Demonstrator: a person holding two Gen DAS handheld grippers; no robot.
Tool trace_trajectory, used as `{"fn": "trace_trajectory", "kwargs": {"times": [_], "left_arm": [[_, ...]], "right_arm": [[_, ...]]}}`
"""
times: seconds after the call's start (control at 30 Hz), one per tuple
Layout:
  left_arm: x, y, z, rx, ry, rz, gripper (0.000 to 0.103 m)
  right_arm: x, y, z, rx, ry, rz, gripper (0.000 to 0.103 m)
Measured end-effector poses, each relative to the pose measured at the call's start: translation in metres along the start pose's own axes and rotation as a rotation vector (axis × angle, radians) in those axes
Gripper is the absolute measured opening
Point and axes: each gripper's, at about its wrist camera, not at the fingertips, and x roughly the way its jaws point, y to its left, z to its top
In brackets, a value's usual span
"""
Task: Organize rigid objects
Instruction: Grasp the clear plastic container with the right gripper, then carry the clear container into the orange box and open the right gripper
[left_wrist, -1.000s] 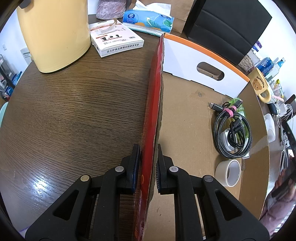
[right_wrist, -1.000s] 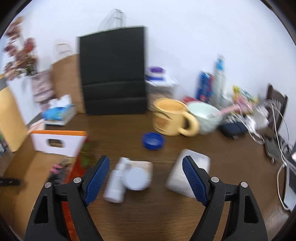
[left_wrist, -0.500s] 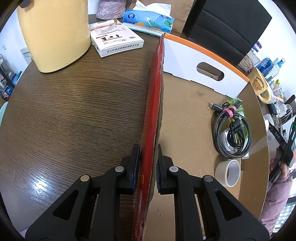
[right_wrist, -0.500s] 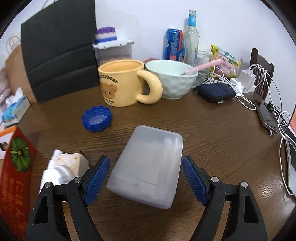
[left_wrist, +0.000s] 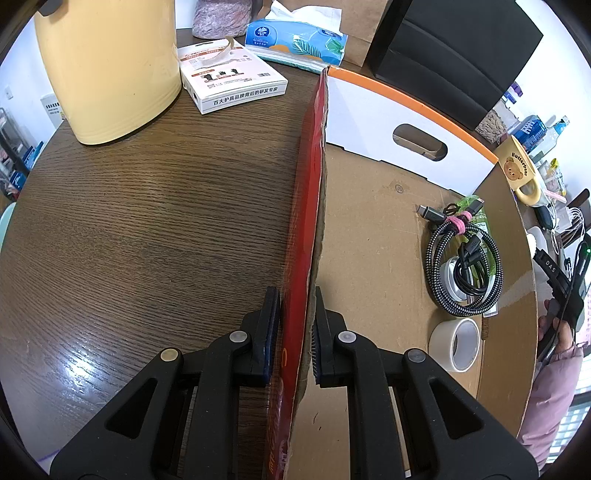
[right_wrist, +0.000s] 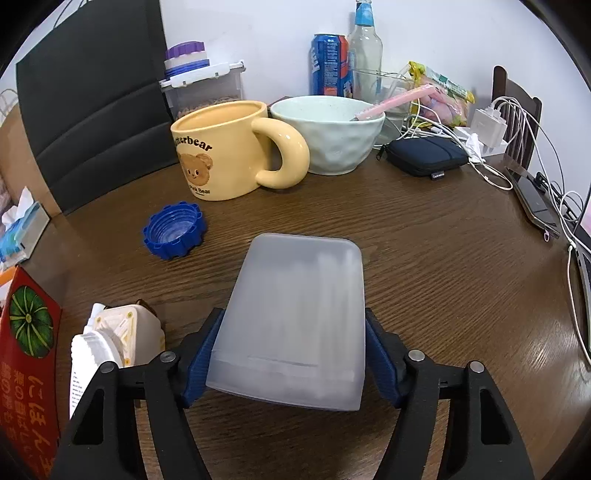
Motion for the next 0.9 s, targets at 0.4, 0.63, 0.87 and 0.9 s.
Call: {"fn": "trace_trajectory", "kwargs": {"times": [0.4,0.63,0.87,0.9], "left_arm": [[0.0,0.001,0.001,0.0,0.001,-0.001,0.01],[0.0,0.001,0.001,0.0,0.001,0.0,0.01],[0.0,0.001,0.001,0.002,0.0,0.001,0.01],[0.0,0.001,0.001,0.002,0.0,0.001,0.01]], "right_arm": [[-0.022,0.006,-0.001,-0.02,-0.101,-0.005,0.071],[-0.05,0.017,-0.001,-0.048,-0.193,0.003,0.071],[-0.082,0.044,-0.004,-0.112,-0.28,0.059,0.071],[-0.087,0.048,-0.005,-0.121,-0.294,0.072,0.071]]}}
